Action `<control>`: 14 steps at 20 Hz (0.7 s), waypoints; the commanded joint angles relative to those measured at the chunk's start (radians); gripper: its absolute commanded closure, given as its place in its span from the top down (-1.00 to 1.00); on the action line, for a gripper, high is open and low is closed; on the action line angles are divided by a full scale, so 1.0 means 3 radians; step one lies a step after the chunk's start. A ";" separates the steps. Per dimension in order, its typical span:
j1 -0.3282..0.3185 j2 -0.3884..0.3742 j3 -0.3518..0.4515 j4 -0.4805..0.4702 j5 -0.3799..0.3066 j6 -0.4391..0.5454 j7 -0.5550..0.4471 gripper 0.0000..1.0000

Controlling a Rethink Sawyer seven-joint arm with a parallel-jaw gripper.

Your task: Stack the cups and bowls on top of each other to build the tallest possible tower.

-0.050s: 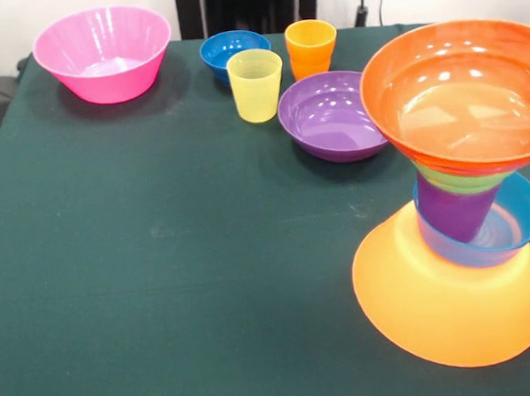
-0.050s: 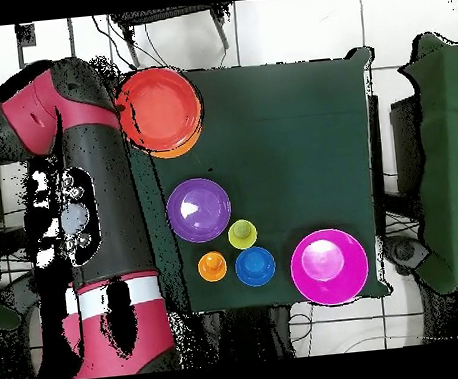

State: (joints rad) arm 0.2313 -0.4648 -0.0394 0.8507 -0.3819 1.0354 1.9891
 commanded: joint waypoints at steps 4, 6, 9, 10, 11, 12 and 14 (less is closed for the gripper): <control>-0.0071 0.0130 0.0289 0.0454 -0.0209 -0.0217 -0.0746 1.00; -0.0052 0.0128 0.0264 0.0440 -0.0206 -0.0160 -0.0707 1.00; -0.0053 0.0116 0.0262 0.0445 -0.0189 -0.0125 -0.0705 1.00; -0.0056 0.0107 0.0265 0.0453 -0.0186 -0.0115 -0.0718 1.00; -0.0058 0.0099 0.0269 0.0461 -0.0182 -0.0106 -0.0730 1.00; -0.0060 0.0092 0.0271 0.0467 -0.0181 -0.0103 -0.0737 1.00; -0.0065 0.0088 0.0280 0.0459 -0.0176 -0.0088 -0.0755 1.00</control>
State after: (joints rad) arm 0.2310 -0.4700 -0.0394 0.8766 -0.3819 1.0077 1.9891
